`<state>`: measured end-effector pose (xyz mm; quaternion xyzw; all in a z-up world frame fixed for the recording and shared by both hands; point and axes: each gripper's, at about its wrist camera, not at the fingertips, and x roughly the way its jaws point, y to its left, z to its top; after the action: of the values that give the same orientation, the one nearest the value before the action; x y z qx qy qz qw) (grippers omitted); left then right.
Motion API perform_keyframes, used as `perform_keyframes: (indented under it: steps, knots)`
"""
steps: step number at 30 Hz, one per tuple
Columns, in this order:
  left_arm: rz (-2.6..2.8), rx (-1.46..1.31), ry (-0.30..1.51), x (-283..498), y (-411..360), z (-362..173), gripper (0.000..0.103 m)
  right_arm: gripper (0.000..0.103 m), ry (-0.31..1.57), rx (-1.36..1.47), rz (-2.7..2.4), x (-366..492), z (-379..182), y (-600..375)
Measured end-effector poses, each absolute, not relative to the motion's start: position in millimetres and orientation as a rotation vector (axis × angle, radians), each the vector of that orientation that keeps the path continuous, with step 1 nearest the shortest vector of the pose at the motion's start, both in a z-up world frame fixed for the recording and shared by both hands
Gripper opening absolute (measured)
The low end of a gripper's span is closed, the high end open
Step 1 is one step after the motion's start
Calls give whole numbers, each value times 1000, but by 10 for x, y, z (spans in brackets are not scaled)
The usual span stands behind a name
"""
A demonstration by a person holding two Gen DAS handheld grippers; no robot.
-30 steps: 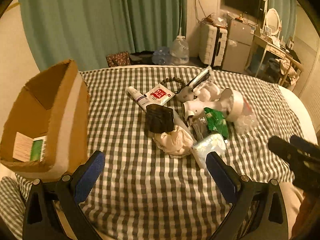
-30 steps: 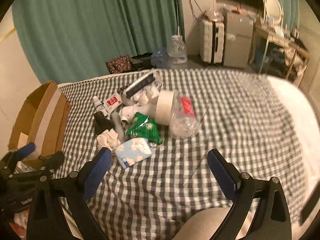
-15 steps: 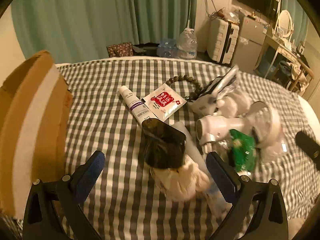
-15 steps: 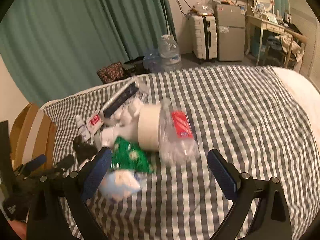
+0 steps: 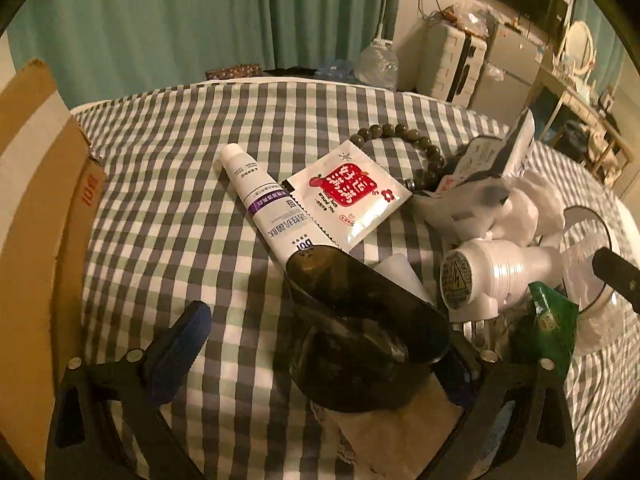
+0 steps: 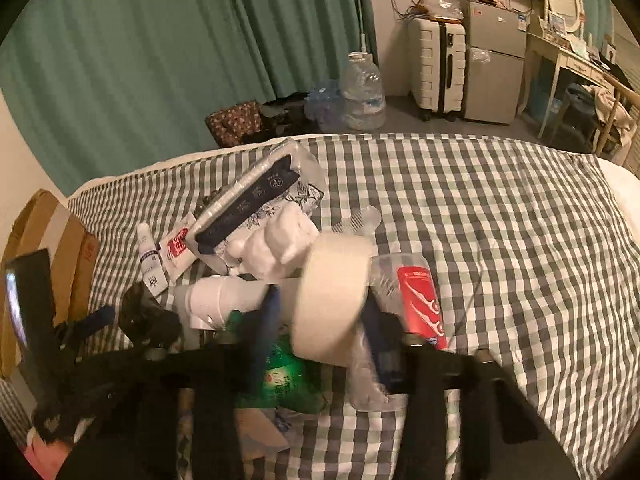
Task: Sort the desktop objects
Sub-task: 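Grasp the black sunglasses with the left tool while the right grasps the beige tape roll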
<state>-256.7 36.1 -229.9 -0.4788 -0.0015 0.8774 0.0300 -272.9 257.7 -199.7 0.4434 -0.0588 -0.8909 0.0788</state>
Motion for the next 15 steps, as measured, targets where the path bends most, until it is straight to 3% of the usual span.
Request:
perform_keyframes:
  steps: [3,15]
  knots:
    - [2706,-1428,-85,-2498,297,-2254,65,31,-208,1319,-2662,-2686,-1975,2621]
    - [2756,-1325,-62,-2159,208,-1724,65,30,-218,1215,-2679,-2321,-1608,2691]
